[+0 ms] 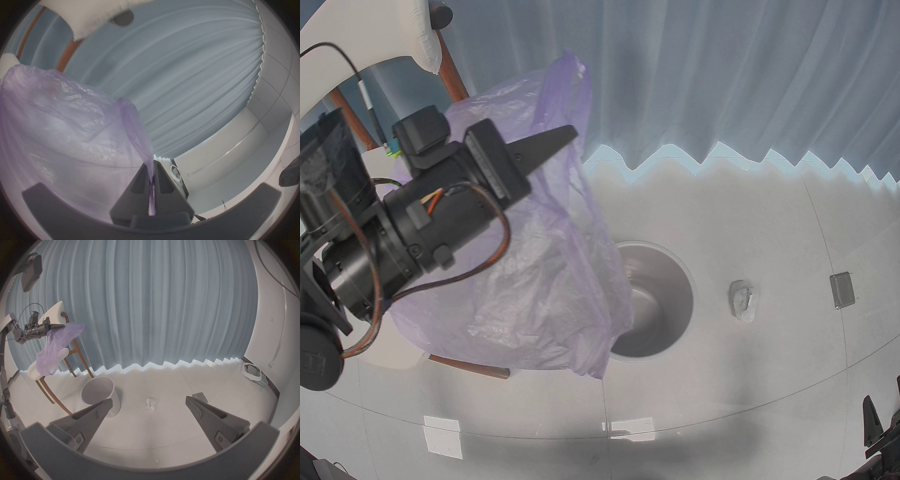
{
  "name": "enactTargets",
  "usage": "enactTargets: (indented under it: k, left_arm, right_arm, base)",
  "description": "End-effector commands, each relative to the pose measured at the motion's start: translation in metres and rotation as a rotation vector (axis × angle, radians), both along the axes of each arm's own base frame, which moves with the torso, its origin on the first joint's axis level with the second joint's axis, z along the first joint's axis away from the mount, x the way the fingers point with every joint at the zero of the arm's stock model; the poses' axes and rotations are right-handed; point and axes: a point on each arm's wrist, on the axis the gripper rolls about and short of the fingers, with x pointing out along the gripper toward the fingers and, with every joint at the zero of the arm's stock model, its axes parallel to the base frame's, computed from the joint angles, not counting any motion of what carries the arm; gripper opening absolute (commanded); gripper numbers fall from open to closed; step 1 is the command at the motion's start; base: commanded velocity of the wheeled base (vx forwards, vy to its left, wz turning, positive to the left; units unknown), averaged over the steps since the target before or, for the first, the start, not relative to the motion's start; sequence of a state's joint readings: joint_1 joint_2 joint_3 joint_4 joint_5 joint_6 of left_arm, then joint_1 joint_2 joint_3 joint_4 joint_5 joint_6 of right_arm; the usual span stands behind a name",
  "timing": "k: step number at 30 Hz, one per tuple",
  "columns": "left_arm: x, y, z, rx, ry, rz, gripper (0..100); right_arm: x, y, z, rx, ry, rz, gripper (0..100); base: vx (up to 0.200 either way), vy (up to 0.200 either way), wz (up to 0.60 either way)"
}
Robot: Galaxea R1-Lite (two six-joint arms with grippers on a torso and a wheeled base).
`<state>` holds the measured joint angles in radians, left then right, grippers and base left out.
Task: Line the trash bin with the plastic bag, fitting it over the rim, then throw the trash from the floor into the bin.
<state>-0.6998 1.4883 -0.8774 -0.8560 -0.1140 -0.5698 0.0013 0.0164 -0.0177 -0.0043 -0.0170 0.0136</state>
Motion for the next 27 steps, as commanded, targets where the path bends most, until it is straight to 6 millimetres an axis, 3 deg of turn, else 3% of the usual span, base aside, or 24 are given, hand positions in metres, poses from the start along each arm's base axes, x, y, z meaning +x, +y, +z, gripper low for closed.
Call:
enactTargets:
  k: [1,9,20,27]
  left_arm:
    - [0.017,-0.031,-0.012,0.027,0.029,-0.058,0]
    - [0.037,-0.066,-0.009,-0.040,0.049,-0.166,0]
    - [0.035,-0.112,-0.022,-0.025,0.063,-0.263,0]
    - [0.034,-0.128,-0.027,-0.027,0.070,-0.280,0]
  right_arm:
    - [0.000,0.000,-0.005,0.000,0.001,0.000,100]
    - [0.000,0.000,-0.005,0.000,0.001,0.000,100]
    - [0.000,0.000,-0.005,0.000,0.001,0.000,100]
    - [0.000,0.000,-0.005,0.000,0.001,0.000,100]
  base:
    - [0.000,0.000,0.00]
    - [0.000,0.000,0.00]
    - [0.000,0.000,0.00]
    - [0.000,0.000,0.00]
